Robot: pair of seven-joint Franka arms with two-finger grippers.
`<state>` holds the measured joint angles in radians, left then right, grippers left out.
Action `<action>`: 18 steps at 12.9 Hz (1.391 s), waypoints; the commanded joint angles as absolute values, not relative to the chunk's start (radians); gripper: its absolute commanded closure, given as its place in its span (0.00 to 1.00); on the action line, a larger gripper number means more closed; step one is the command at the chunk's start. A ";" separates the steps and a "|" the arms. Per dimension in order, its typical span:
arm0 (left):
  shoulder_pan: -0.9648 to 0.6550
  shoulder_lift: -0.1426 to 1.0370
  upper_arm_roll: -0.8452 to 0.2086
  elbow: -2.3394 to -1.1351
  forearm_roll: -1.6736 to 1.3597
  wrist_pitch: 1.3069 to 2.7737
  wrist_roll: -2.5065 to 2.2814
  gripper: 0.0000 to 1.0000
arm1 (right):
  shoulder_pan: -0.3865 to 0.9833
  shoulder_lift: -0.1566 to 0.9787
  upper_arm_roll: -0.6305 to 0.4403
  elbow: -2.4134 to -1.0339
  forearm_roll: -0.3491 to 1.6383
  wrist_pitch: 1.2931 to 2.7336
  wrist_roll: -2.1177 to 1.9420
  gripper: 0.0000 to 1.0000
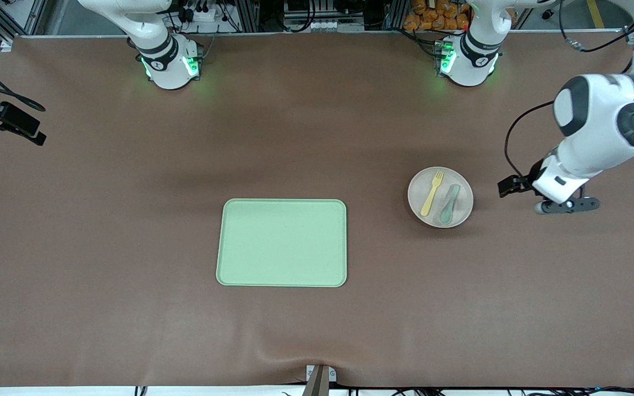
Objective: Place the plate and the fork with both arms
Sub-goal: 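Move the left gripper toward the white plate's rim, then lower the left gripper and pinch the white plate's rim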
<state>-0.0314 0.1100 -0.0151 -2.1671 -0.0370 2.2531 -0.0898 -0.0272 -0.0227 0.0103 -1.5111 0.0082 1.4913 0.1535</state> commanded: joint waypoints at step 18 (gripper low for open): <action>-0.028 0.380 -0.049 -2.172 -0.301 2.401 0.325 0.58 | -0.043 -0.026 0.023 -1.508 0.021 1.494 0.152 0.00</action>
<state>-0.0322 0.3652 -0.0434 -2.1836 -0.2754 2.3919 0.2893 -0.0275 -0.0227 0.0106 -1.5111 0.0087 1.4915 0.1535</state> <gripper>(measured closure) 0.577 0.000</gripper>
